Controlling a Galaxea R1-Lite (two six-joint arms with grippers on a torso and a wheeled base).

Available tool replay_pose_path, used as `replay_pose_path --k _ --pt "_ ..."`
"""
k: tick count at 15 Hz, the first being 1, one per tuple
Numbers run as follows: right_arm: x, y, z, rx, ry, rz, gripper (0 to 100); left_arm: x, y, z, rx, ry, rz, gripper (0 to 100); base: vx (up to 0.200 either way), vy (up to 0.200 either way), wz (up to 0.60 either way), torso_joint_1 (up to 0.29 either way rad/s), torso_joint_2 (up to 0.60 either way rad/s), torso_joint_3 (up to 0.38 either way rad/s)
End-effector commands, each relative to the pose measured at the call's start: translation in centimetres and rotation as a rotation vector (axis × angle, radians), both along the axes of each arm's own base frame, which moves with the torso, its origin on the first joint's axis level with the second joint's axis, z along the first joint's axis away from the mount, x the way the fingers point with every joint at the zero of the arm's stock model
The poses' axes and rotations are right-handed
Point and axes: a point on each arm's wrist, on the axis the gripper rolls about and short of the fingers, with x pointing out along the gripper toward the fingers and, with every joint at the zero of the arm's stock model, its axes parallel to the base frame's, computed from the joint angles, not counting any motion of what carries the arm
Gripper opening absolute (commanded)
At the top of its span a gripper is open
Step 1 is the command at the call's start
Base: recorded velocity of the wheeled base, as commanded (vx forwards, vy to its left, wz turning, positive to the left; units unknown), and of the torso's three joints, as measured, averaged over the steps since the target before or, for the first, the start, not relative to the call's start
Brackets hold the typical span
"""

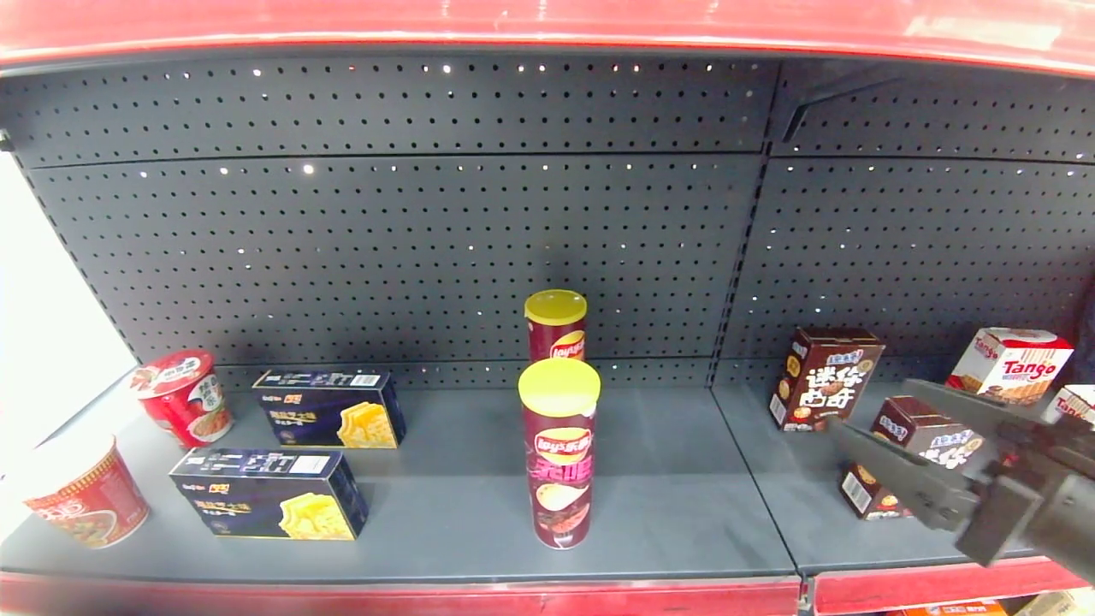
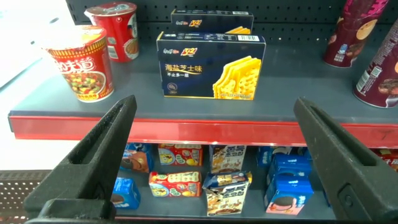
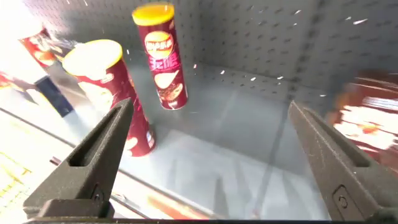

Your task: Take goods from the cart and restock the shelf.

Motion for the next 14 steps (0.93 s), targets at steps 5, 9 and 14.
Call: replay_pose_path --k 5,9,14 --pt "-8.4 -7.8 -4.1 0.022 -0.123 -0.224 100 0.0 0.0 0.0 0.000 0.001 0.000 100 0.000 0.000 0.00 0.000 0.00 0.000" --pt "-12.4 -8.5 -10.0 0.005 -0.085 -0.442 100 0.0 0.0 0.0 0.000 0.001 0.000 100 0.000 0.000 0.00 0.000 0.00 0.000" --pt "-13.7 -8.4 -12.8 -0.058 -0.010 -0.525 100 0.0 0.0 0.0 0.000 0.002 0.000 100 0.000 0.000 0.00 0.000 0.00 0.000"
